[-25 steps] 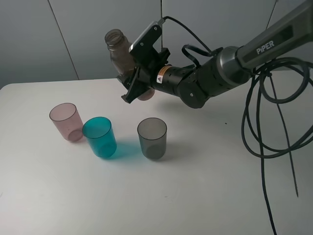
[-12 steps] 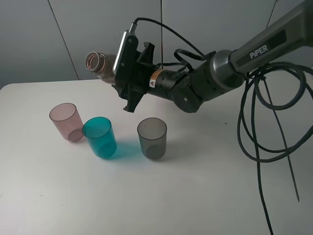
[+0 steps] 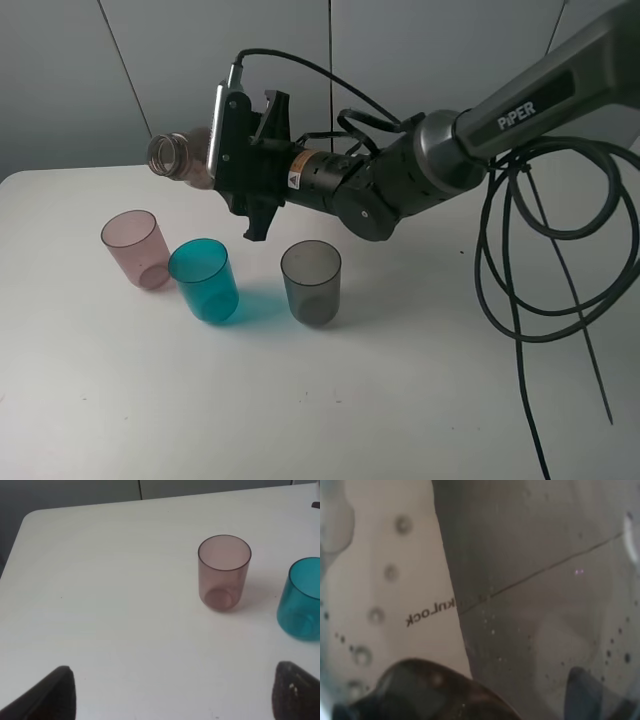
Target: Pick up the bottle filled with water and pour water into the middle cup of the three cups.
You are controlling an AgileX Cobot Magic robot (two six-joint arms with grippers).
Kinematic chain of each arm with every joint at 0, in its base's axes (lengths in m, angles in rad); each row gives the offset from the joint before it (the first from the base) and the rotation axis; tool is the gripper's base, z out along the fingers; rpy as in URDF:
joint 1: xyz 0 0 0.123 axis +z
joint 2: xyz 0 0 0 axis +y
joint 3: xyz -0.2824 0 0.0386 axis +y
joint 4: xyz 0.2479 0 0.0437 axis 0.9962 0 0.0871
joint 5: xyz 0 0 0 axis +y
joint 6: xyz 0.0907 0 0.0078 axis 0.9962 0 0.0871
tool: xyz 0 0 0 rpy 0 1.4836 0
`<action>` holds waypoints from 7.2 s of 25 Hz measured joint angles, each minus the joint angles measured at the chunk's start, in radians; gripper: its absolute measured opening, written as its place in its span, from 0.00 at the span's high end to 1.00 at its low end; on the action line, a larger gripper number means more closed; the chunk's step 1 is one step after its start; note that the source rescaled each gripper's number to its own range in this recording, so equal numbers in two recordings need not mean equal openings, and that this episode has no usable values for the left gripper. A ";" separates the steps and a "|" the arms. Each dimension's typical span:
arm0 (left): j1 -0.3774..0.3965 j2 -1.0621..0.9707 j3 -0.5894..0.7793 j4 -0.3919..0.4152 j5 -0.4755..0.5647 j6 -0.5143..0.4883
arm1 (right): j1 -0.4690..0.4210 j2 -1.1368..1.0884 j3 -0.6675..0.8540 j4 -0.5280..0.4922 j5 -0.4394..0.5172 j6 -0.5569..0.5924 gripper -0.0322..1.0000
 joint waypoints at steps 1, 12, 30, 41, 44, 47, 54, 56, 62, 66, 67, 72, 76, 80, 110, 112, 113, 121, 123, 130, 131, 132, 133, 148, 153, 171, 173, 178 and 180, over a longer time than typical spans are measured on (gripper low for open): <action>0.000 0.000 0.000 0.000 0.000 0.000 | -0.001 0.000 0.000 0.000 0.000 -0.026 0.97; 0.000 0.000 0.000 0.000 0.000 0.000 | 0.001 0.000 0.000 0.030 0.000 -0.245 0.97; 0.000 0.000 0.000 0.000 0.000 0.000 | -0.010 0.000 0.000 0.084 -0.023 -0.494 0.97; 0.000 0.000 0.000 0.000 0.000 0.000 | -0.012 0.000 0.000 0.084 -0.027 -0.594 0.97; 0.000 0.000 0.000 0.000 0.000 0.000 | -0.012 0.000 0.000 0.084 -0.028 -0.620 0.97; 0.000 0.000 0.000 0.000 0.000 0.000 | -0.012 0.000 0.000 0.084 -0.031 -0.644 0.97; 0.000 0.000 0.000 0.000 0.000 0.002 | -0.012 0.000 0.000 0.084 -0.031 -0.661 0.97; 0.000 0.000 0.000 0.000 0.000 0.002 | -0.012 0.000 0.000 0.084 -0.031 -0.661 0.97; 0.000 0.000 0.000 0.000 0.000 0.004 | -0.030 0.000 0.000 0.086 -0.031 -0.676 0.97; 0.000 0.000 0.000 0.000 0.000 0.004 | -0.036 0.000 0.000 0.086 -0.031 -0.692 0.97; 0.000 0.000 0.000 0.000 0.000 0.004 | -0.036 0.000 0.000 0.086 -0.031 -0.698 0.97; 0.000 0.000 0.000 0.000 0.000 0.004 | -0.036 0.000 0.000 0.086 -0.033 -0.722 0.97; 0.000 0.000 0.000 0.000 0.000 0.004 | -0.036 0.000 0.000 0.084 -0.045 -0.740 0.97; 0.000 0.000 0.000 0.000 0.000 0.004 | -0.036 0.000 0.000 0.082 -0.047 -0.759 0.97; 0.000 0.000 0.000 0.000 0.000 0.004 | -0.036 0.000 0.000 0.055 -0.077 -0.916 0.97; 0.000 0.000 0.000 0.000 0.000 0.004 | -0.036 0.000 0.000 0.045 -0.080 -0.922 0.97; 0.000 0.000 0.000 0.000 0.000 0.004 | -0.036 0.000 0.000 0.040 -0.083 -0.922 0.97; 0.000 0.000 0.000 0.000 0.000 0.004 | -0.036 0.000 -0.002 0.007 -0.091 -0.977 0.97; 0.000 0.000 0.000 0.000 0.000 0.004 | -0.036 0.000 -0.002 0.005 -0.090 -0.992 0.97; 0.000 0.000 0.000 0.000 0.000 0.004 | -0.036 0.000 -0.002 -0.015 -0.094 -1.021 0.97; 0.000 0.000 0.000 0.000 0.000 0.004 | -0.036 0.000 -0.002 -0.024 -0.097 -1.021 0.97; 0.000 0.000 0.000 0.000 0.000 0.004 | -0.036 0.000 -0.002 -0.029 -0.100 -1.021 0.97; 0.000 0.000 0.000 0.000 0.000 0.004 | -0.036 0.000 -0.002 -0.031 -0.105 -1.021 0.97; 0.000 0.000 0.000 0.000 0.000 0.004 | -0.036 -0.013 -0.002 -0.055 -0.031 -0.748 0.97; 0.000 0.000 0.000 0.000 0.000 0.004 | -0.036 -0.071 -0.002 -0.036 0.036 -0.296 0.97; 0.000 0.000 0.000 0.000 0.000 0.000 | -0.148 -0.309 -0.002 -0.047 0.500 0.841 0.97; 0.000 0.000 0.000 0.000 0.000 0.000 | -0.170 -0.311 0.003 -0.055 0.513 0.904 0.97; 0.000 0.000 0.000 0.000 0.000 0.000 | -0.240 -0.319 0.087 -0.068 0.369 0.989 0.97; 0.000 0.000 0.000 0.000 0.000 0.000 | -0.272 -0.319 0.131 -0.089 0.253 0.995 0.97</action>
